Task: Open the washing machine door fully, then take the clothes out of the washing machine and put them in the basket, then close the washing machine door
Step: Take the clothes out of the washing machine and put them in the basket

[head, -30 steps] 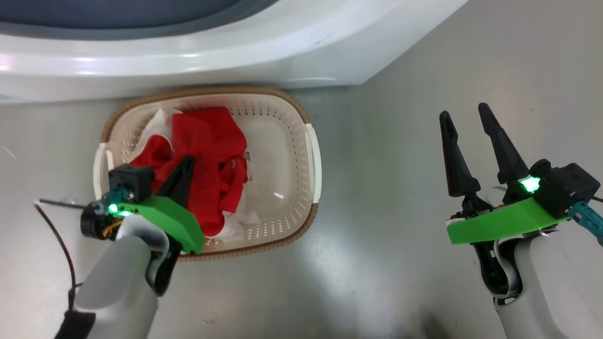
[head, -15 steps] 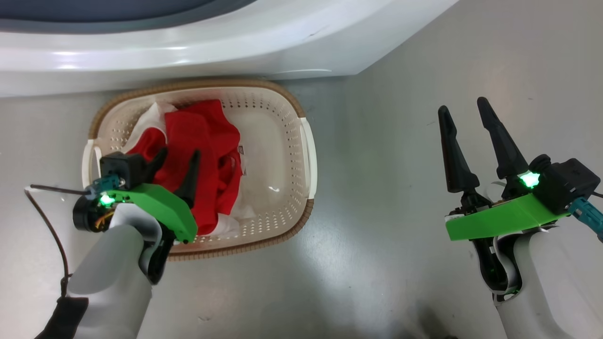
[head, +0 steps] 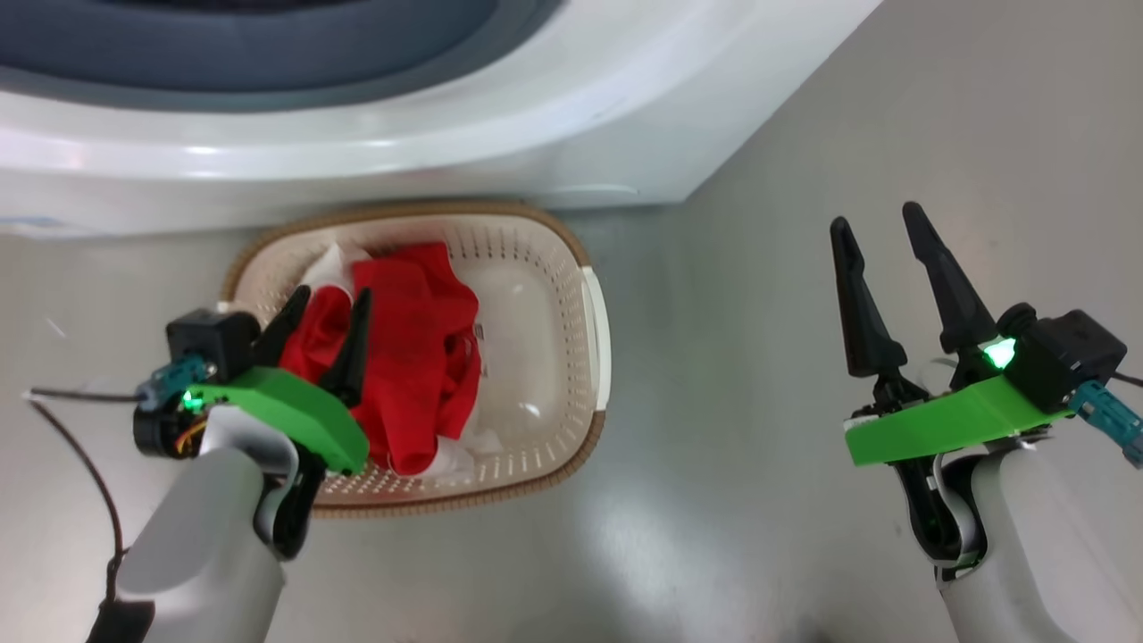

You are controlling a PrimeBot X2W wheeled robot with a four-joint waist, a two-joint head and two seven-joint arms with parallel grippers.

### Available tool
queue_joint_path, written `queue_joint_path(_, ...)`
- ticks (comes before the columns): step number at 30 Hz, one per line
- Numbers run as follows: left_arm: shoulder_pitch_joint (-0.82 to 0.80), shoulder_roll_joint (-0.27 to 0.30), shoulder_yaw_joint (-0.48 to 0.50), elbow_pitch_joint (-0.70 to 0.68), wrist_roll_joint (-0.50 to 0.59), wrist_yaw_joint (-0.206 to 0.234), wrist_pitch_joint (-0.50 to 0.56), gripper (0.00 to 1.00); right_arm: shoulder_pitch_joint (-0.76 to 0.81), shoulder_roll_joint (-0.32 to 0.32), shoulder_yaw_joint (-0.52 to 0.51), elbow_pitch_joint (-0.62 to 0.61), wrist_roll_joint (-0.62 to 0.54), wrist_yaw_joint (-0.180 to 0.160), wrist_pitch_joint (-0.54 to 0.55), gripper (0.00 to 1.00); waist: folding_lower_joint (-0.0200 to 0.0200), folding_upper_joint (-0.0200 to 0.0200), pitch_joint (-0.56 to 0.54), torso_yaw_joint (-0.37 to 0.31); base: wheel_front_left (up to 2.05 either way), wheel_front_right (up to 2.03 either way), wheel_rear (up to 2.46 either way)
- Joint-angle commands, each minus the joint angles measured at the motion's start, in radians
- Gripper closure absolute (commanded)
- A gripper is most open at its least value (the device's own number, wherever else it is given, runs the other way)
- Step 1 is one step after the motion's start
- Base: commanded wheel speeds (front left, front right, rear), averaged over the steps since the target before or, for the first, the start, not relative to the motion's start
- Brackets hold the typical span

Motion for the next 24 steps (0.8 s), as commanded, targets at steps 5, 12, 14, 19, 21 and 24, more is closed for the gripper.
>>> queue_joint_path(5, 0.095, 0.034, 0.110, -0.098, 0.062, -0.005, -0.009, 0.00, 0.061, 0.002, 0.014, -0.002, -0.009, 0.006, -0.006, 0.00, 0.0000, 0.0000, -0.127, 0.024, 0.00, 0.00, 0.00)
queue_joint_path(12, 0.226, 0.012, 0.218, -0.247, 0.166, -0.005, -0.009, 0.00, 0.127, 0.002, 0.004, 0.021, -0.020, 0.006, -0.006, 0.00, 0.0000, 0.0000, -0.262, 0.044, 0.00, 0.00, 0.00)
queue_joint_path(14, 0.261, 0.004, 0.238, -0.284, 0.186, -0.005, -0.009, 0.00, 0.146, 0.002, 0.001, 0.026, -0.023, 0.006, -0.006, 0.00, 0.0000, 0.0000, -0.293, 0.050, 0.00, 0.00, 0.00)
queue_joint_path(19, 0.347, -0.008, 0.289, -0.371, 0.225, -0.005, -0.009, 0.00, 0.194, -0.011, -0.003, 0.036, -0.021, 0.006, -0.006, 0.00, 0.0000, 0.0000, -0.366, 0.063, 0.00, 0.00, 0.00)
queue_joint_path(21, 0.380, -0.009, 0.312, -0.402, 0.241, -0.005, -0.009, 0.00, 0.212, -0.017, -0.004, 0.038, -0.018, 0.006, -0.006, 0.00, 0.0000, 0.0000, -0.391, 0.066, 0.00, 0.00, 0.00)
queue_joint_path(24, 0.428, -0.009, 0.341, -0.445, 0.265, -0.005, -0.009, 0.00, 0.238, -0.025, -0.005, 0.040, -0.012, 0.006, -0.006, 0.00, 0.0000, 0.0000, -0.425, 0.070, 0.00, 0.00, 0.00)
